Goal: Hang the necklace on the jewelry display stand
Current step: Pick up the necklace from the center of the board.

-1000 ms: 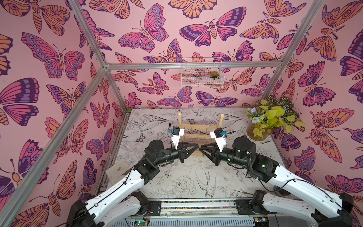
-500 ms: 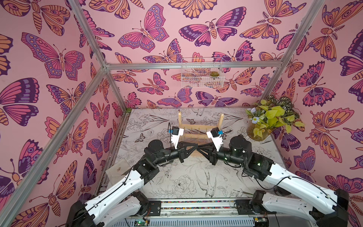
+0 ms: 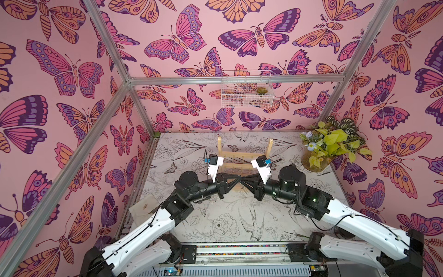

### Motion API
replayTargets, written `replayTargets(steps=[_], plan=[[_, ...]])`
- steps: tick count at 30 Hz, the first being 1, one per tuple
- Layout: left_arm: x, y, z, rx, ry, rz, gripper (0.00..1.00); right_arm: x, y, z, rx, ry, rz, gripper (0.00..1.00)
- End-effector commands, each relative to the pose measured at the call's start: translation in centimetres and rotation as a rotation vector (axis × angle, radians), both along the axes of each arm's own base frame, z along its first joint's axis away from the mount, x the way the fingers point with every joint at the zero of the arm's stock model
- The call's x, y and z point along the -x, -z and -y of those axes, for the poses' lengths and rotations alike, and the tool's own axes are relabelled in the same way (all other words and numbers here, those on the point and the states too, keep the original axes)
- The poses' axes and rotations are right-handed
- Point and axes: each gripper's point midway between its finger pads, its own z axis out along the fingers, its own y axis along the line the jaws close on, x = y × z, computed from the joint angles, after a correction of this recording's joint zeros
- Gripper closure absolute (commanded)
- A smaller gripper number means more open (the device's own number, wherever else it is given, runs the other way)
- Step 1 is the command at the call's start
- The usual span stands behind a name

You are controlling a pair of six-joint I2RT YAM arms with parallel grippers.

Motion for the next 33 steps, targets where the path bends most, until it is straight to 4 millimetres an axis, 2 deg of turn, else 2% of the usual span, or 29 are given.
replayTargets(steps=[1, 19, 22, 27, 33], plan=[[0.35, -1.63, -0.17, 0.028, 0.011, 0.030, 1.00, -0.22, -1.34, -0.08, -0.029, 0.013, 0.025, 0.85], [0.27, -1.75, -0.16, 0.032, 0.009, 0.026, 1.00, -0.14, -1.36, -0.79, -0.050, -0.008, 0.023, 0.83], [0.25, -1.73, -0.19, 0.033, 0.007, 0.023, 1.00, -0.14, -1.41, -0.78, -0.054, -0.006, 0.025, 0.85], [0.20, -1.67, -0.27, 0.033, 0.000, 0.023, 1.00, -0.16, -1.71, -0.72, -0.071, -0.002, 0.029, 0.94], [0.18, -1.69, -0.52, 0.037, -0.013, 0.026, 1.00, -0.08, -1.76, -0.65, -0.076, 0.000, 0.028, 0.98]])
